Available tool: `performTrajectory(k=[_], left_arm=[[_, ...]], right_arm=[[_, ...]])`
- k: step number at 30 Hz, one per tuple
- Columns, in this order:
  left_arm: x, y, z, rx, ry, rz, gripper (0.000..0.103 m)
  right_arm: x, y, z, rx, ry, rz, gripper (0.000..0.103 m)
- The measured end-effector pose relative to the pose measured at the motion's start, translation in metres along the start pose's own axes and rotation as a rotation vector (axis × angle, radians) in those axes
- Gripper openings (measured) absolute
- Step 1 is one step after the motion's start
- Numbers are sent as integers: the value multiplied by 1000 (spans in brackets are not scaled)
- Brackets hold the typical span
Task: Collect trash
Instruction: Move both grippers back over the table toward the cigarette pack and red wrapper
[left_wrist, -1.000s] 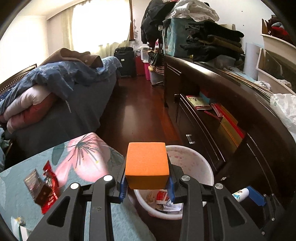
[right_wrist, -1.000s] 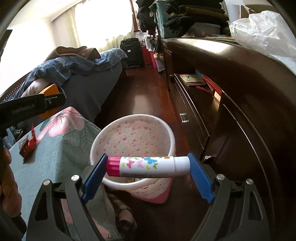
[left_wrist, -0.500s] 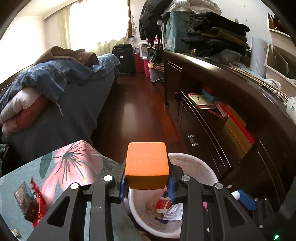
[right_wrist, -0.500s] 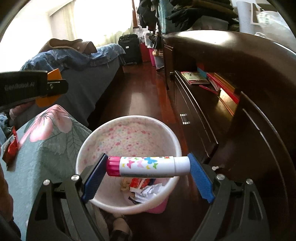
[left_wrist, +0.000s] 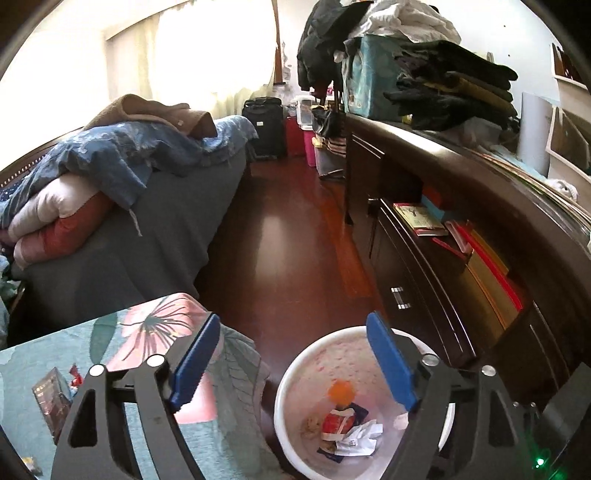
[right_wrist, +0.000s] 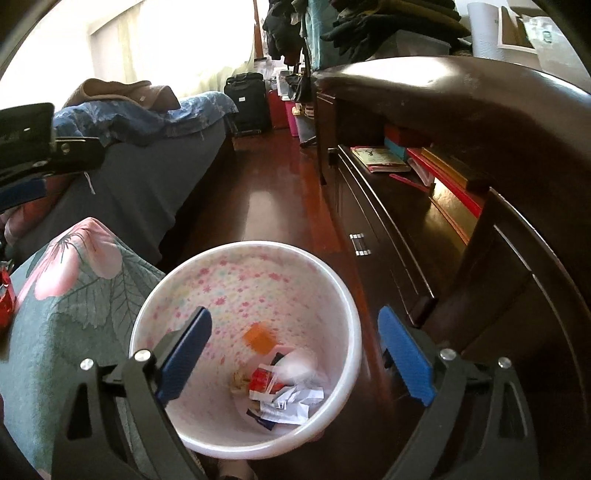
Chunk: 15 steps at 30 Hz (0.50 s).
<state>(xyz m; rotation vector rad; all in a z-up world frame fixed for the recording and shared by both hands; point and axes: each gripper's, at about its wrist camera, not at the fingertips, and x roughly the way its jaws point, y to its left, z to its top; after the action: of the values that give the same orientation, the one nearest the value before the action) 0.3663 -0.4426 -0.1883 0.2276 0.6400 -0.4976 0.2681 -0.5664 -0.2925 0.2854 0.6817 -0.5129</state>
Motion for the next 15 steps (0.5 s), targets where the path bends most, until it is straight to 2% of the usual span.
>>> performTrajectory(k=[8,15], left_arm=[[-37,14,-4,-10,-19,11,89],[-83,39,-25,-2,-33,76,94]], right_arm=[[-32,5,-3,-12,7,14,93],[-83,21,-11,-32,8,67,96]])
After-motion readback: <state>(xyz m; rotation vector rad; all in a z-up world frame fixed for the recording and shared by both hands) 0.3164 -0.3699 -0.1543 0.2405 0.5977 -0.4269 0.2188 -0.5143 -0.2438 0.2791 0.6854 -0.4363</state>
